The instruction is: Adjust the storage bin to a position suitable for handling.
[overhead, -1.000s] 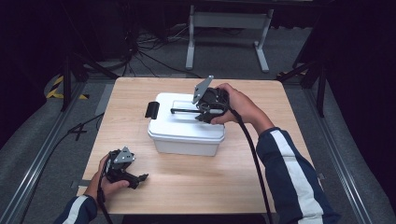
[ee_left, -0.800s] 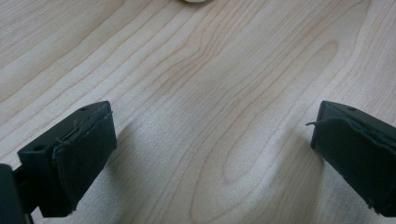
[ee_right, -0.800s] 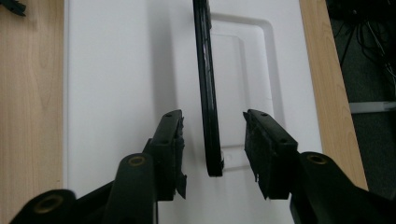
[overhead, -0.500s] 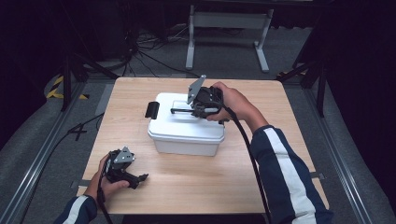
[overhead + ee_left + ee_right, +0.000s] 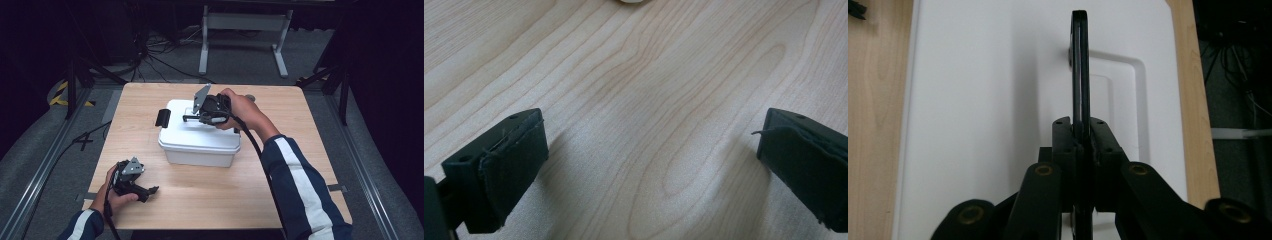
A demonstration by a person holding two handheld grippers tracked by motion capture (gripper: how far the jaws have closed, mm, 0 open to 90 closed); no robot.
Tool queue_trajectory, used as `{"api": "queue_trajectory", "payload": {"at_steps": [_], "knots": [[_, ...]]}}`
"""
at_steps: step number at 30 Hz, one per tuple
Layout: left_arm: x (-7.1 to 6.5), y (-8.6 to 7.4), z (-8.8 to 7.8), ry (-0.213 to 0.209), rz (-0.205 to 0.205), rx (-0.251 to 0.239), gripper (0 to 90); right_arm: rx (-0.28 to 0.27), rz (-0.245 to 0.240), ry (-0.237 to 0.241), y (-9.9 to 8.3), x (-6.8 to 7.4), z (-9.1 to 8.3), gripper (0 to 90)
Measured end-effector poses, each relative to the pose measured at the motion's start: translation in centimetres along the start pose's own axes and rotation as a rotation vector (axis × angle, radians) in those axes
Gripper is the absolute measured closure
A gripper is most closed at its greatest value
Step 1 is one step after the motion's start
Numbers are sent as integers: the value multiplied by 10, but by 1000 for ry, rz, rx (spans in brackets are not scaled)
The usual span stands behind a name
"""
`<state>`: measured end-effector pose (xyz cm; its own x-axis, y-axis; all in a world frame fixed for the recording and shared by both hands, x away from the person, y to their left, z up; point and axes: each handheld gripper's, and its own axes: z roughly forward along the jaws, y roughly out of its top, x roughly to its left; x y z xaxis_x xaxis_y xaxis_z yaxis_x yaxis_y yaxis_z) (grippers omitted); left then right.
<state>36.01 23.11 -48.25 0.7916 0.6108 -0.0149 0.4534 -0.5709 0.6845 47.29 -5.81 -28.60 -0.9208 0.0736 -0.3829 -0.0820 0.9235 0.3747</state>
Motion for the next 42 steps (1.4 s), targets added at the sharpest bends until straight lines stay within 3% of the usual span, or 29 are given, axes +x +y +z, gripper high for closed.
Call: {"api": "queue_trajectory", "payload": {"at_steps": [9, 17, 21, 28, 42], "knots": [[0, 0, 0, 0, -1, -1, 4, -25, -4, -2, -2, -2, -1, 845], [0, 0, 0, -2, 1, 0, 3, -41, -11, -18, 0, -4, -15, 845], [0, 0, 0, -2, 2, 1, 2, -84, -24, -1, -1, -6, -25, 845], [0, 0, 0, -2, 2, 1, 2, -84, -25, -13, -3, -5, -34, 844], [1, 0, 0, -3, 6, 0, 2, -97, 16, -19, -25, -8, -48, 843]]}}
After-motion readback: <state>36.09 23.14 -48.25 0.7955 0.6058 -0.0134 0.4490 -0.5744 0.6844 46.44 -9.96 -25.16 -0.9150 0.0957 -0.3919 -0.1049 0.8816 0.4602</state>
